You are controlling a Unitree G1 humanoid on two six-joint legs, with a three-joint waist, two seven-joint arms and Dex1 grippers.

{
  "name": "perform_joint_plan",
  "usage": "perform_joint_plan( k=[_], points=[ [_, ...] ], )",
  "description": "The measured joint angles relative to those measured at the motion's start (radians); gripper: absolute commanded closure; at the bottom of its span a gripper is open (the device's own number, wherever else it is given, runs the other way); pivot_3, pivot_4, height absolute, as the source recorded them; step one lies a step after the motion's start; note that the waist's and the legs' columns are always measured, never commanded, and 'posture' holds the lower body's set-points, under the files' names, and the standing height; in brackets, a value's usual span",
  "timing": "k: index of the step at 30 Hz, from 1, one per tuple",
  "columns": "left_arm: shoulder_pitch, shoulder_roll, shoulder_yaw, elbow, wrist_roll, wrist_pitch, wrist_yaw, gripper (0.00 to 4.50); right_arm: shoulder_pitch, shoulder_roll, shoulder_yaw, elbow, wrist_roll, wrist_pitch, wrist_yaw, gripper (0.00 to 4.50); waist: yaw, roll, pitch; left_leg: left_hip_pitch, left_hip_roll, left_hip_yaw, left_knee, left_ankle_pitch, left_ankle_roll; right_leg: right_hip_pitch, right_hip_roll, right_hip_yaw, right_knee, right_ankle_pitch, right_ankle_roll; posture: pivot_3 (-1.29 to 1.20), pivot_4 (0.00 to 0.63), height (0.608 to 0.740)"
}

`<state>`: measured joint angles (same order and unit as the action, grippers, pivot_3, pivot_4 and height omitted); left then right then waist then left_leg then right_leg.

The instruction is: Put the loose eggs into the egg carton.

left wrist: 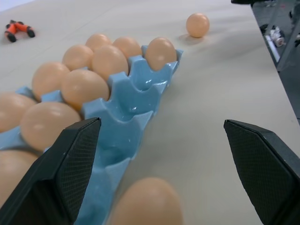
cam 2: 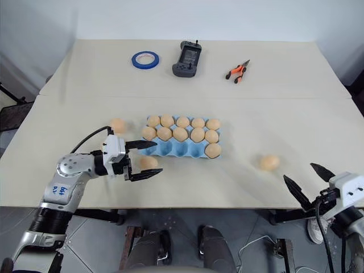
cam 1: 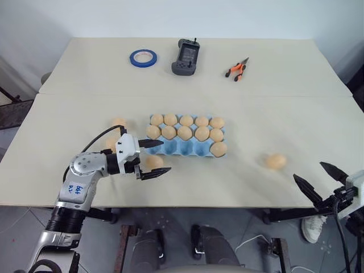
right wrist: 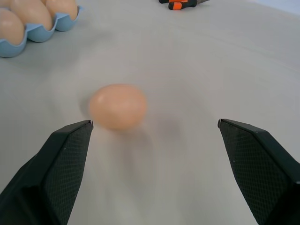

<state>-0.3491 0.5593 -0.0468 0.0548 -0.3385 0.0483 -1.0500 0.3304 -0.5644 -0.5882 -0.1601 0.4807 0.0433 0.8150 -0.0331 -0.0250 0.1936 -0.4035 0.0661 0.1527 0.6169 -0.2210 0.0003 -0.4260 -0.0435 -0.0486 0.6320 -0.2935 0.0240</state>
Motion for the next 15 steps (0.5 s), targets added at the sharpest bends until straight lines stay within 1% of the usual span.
perform_joint_plan(
  k=[4,9,13,15],
  points=[
    [-0.001,0.0,0.0,0.001,0.005,-0.006,0.001,0.02,-0.022,0.004,0.012,0.003,0.005,-0.001,-0.001,0.0,0.001,0.0,0.0,0.0,0.0,-0.001,0.001,0.0,0.001,0.001,0.0,0.0,-0.001,0.001,-0.001,0.0,0.15,0.74],
    [0.005,-0.005,0.008,0.0,0.003,-0.009,0.007,0.02,-0.112,-0.01,0.102,0.025,-0.011,0.005,0.008,0.0,0.003,0.0,0.0,-0.001,0.0,-0.001,0.0,0.0,0.001,0.001,0.0,0.0,-0.001,0.001,-0.001,0.0,0.15,0.74],
    [0.024,-0.015,0.031,-0.001,-0.006,-0.031,0.013,0.02,-0.249,-0.064,0.193,0.157,-0.056,0.036,0.034,0.0,0.002,0.0,0.0,-0.001,0.0,-0.001,0.0,0.001,0.002,0.0,0.0,0.0,-0.001,0.001,-0.001,0.0,0.15,0.74],
    [0.034,-0.019,0.035,-0.003,-0.006,-0.042,0.015,0.02,-0.295,-0.081,0.219,0.215,-0.072,0.042,0.051,0.0,0.005,0.0,0.0,-0.001,0.0,-0.002,0.0,0.001,0.002,0.0,0.0,-0.001,-0.001,0.001,-0.002,0.0,0.15,0.74]
  ],
)
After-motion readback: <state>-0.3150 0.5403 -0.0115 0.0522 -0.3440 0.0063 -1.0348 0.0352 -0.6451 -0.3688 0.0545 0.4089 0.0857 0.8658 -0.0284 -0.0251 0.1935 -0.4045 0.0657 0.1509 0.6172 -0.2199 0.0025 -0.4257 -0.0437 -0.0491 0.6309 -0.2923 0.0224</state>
